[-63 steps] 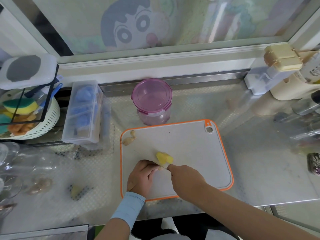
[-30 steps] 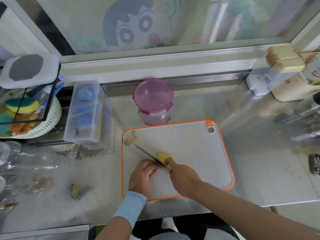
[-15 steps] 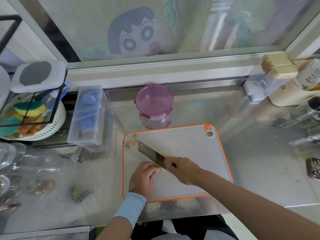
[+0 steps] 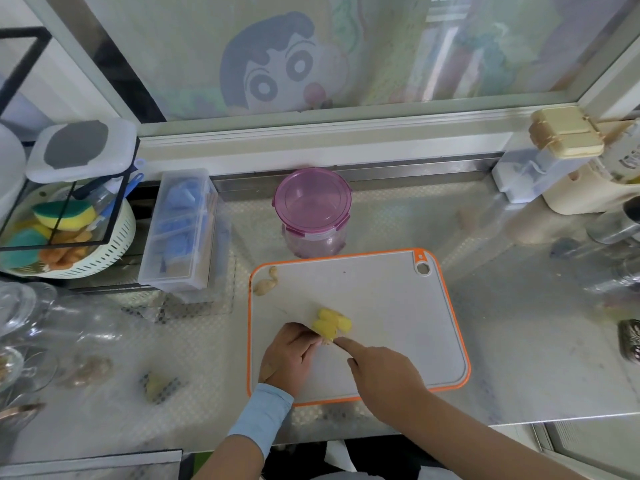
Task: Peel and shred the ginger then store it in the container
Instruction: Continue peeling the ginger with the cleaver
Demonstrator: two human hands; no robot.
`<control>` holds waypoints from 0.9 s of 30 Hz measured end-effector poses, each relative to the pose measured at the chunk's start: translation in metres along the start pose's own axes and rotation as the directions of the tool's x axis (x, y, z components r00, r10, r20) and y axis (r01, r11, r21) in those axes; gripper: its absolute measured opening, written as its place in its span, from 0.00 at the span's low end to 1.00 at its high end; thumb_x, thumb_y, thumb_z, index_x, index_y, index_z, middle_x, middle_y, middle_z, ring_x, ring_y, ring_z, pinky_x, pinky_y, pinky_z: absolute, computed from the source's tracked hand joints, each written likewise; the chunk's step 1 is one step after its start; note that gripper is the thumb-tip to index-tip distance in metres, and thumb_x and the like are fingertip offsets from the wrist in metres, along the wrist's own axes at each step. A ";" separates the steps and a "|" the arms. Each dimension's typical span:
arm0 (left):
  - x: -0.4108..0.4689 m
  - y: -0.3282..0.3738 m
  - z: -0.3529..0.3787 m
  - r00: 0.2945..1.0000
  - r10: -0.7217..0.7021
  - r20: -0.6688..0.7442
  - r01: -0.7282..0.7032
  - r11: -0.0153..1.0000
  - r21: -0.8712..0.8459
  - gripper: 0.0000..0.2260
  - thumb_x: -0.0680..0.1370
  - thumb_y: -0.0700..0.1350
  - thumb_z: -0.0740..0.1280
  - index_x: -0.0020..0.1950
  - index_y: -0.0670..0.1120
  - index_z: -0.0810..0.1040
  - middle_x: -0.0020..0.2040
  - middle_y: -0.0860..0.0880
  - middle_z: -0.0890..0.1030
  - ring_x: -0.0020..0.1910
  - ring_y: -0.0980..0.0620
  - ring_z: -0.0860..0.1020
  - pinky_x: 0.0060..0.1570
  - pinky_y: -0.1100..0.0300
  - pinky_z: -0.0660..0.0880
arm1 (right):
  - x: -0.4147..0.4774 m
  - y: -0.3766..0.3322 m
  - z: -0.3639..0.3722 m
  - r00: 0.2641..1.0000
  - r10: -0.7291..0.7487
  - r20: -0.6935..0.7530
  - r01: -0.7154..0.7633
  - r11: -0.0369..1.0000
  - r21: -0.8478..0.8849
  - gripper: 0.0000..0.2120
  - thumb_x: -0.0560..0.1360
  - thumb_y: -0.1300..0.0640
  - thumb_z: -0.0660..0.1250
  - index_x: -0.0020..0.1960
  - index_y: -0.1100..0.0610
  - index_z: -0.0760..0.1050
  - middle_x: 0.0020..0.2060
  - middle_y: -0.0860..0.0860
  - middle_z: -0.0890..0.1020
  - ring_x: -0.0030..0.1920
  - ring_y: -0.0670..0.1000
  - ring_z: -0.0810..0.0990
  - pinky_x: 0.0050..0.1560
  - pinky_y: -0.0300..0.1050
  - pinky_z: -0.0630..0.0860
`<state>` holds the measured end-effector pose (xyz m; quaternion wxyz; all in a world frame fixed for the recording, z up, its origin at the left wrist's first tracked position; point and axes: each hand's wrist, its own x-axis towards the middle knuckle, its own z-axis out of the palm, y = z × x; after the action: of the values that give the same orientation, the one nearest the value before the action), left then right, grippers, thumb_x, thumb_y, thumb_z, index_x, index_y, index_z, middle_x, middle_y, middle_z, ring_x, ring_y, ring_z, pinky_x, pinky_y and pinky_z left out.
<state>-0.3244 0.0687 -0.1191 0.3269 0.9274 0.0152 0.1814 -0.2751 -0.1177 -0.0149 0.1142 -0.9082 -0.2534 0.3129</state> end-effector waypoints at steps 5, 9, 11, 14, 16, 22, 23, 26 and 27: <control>-0.002 -0.003 0.002 1.000 -0.007 -0.017 0.007 1.000 0.000 0.07 0.75 0.43 0.67 0.45 0.44 0.85 0.47 0.47 0.82 0.49 0.49 0.79 0.50 0.61 0.76 | -0.005 0.001 0.004 1.000 0.021 -0.008 -0.021 0.999 -0.033 0.30 0.80 0.60 0.58 0.77 0.40 0.53 0.45 0.50 0.79 0.45 0.54 0.79 0.44 0.50 0.76; -0.003 -0.001 0.002 0.999 -0.033 -0.015 0.033 0.999 -0.001 0.07 0.75 0.43 0.67 0.45 0.44 0.85 0.47 0.47 0.82 0.49 0.50 0.78 0.52 0.66 0.74 | -0.006 -0.001 0.003 0.999 0.033 -0.001 -0.033 0.998 -0.050 0.29 0.81 0.60 0.57 0.77 0.40 0.53 0.45 0.50 0.79 0.44 0.54 0.79 0.43 0.49 0.75; -0.002 0.000 0.001 0.999 -0.024 -0.022 0.025 1.000 0.009 0.07 0.75 0.43 0.67 0.44 0.44 0.85 0.46 0.47 0.82 0.48 0.50 0.78 0.51 0.67 0.73 | -0.007 -0.002 0.002 0.999 0.035 -0.001 -0.035 0.998 -0.053 0.29 0.81 0.60 0.56 0.76 0.40 0.53 0.44 0.50 0.79 0.43 0.55 0.79 0.41 0.49 0.74; -0.002 -0.001 0.002 0.999 -0.026 -0.030 0.027 0.999 0.020 0.07 0.75 0.44 0.67 0.44 0.44 0.85 0.46 0.47 0.82 0.48 0.50 0.78 0.51 0.67 0.73 | -0.009 -0.003 -0.001 0.999 0.040 0.014 -0.039 0.998 -0.058 0.28 0.81 0.61 0.57 0.75 0.40 0.53 0.42 0.50 0.77 0.40 0.54 0.76 0.38 0.48 0.71; -0.003 -0.001 0.002 0.999 -0.022 -0.033 0.023 1.000 0.018 0.07 0.75 0.43 0.67 0.43 0.43 0.84 0.46 0.47 0.82 0.48 0.49 0.78 0.51 0.66 0.73 | -0.009 -0.004 -0.002 0.999 0.033 0.015 -0.031 0.997 -0.071 0.28 0.80 0.62 0.57 0.74 0.41 0.54 0.41 0.50 0.78 0.39 0.54 0.76 0.36 0.47 0.70; -0.003 -0.001 0.002 0.999 -0.036 -0.011 0.036 0.999 -0.001 0.08 0.76 0.44 0.66 0.45 0.44 0.84 0.47 0.47 0.83 0.50 0.49 0.78 0.53 0.67 0.72 | -0.003 -0.004 -0.012 0.996 0.023 0.084 -0.016 0.996 -0.083 0.28 0.71 0.69 0.58 0.68 0.49 0.62 0.34 0.50 0.70 0.34 0.54 0.72 0.29 0.46 0.64; -0.003 0.000 0.002 0.999 -0.044 -0.011 0.044 0.999 -0.011 0.07 0.76 0.44 0.66 0.45 0.44 0.84 0.48 0.48 0.83 0.50 0.49 0.78 0.53 0.67 0.72 | -0.001 -0.004 -0.013 0.996 0.021 0.087 -0.014 0.996 -0.083 0.27 0.71 0.69 0.58 0.66 0.50 0.63 0.34 0.50 0.70 0.35 0.54 0.72 0.30 0.46 0.65; -0.003 0.000 0.002 0.999 -0.052 -0.013 0.052 0.998 -0.018 0.07 0.76 0.44 0.67 0.44 0.45 0.84 0.48 0.48 0.83 0.50 0.50 0.79 0.52 0.66 0.73 | 0.004 -0.002 -0.013 0.995 0.029 0.096 -0.022 0.997 -0.071 0.24 0.72 0.69 0.57 0.65 0.51 0.64 0.34 0.50 0.70 0.33 0.53 0.71 0.31 0.46 0.67; -0.003 0.001 0.002 0.998 -0.055 -0.010 0.055 0.998 -0.017 0.07 0.76 0.44 0.67 0.45 0.45 0.84 0.48 0.49 0.82 0.50 0.50 0.79 0.52 0.65 0.74 | 0.005 -0.002 -0.013 0.995 0.028 0.097 -0.021 0.997 -0.073 0.24 0.73 0.69 0.57 0.65 0.51 0.64 0.34 0.50 0.71 0.32 0.53 0.71 0.31 0.46 0.68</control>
<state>-0.3269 0.0666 -0.1213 0.3392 0.9229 0.0409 0.1776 -0.2645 -0.1140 -0.0069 0.0651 -0.8983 -0.2586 0.3493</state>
